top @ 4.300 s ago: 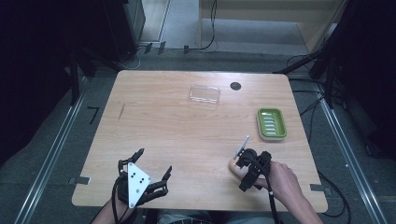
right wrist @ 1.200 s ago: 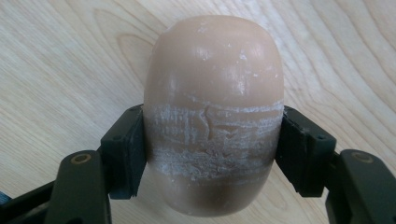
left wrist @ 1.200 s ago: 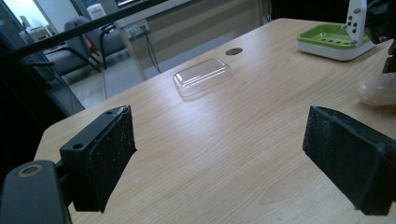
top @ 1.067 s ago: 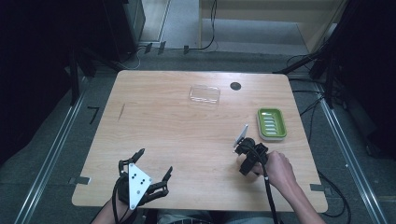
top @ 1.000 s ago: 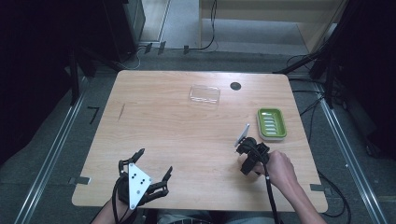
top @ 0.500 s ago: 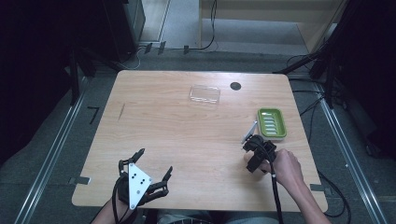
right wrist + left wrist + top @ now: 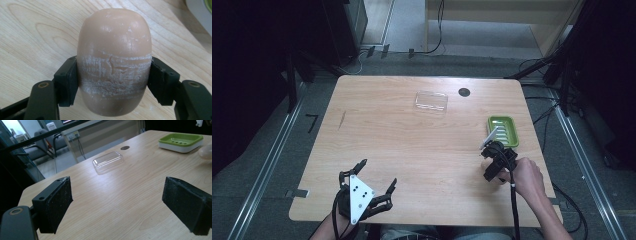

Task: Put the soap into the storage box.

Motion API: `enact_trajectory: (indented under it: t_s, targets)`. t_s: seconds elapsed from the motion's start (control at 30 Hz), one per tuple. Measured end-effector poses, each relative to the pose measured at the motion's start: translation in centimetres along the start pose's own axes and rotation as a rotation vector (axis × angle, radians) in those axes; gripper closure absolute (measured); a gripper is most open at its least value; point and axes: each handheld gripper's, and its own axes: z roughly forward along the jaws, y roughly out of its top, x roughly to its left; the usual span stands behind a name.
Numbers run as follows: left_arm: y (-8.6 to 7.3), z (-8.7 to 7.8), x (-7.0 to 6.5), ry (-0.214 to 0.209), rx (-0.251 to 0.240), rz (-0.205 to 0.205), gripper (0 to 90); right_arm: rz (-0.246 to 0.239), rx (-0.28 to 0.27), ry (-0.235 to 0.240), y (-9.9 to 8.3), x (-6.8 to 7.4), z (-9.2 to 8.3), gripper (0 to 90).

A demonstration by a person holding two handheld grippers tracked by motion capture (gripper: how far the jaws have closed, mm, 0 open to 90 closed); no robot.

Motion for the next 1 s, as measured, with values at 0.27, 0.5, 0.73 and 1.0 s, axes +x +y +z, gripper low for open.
enact_trajectory:
  t_s: [0.27, 0.5, 0.73, 1.0]
  targets:
    - [0.0, 0.0, 0.0, 0.001, 0.001, 0.000, 9.9, 0.028, -0.006, -0.002, -0.4, -1.1, -0.2, 33.2]
    - [0.0, 0.0, 0.0, 0.000, 0.001, -0.001, 9.9, 0.055, 0.001, -0.002, -0.7, -1.9, -0.1, 33.2]
    - [0.0, 0.0, 0.0, 0.000, 0.001, -0.001, 9.9, 0.069, 0.000, -0.006, -0.8, -2.4, -0.2, 33.2]
    - [0.0, 0.1, 0.0, 0.000, 0.001, -0.002, 9.9, 0.085, 0.004, -0.018, -0.8, -2.7, -0.3, 33.2]
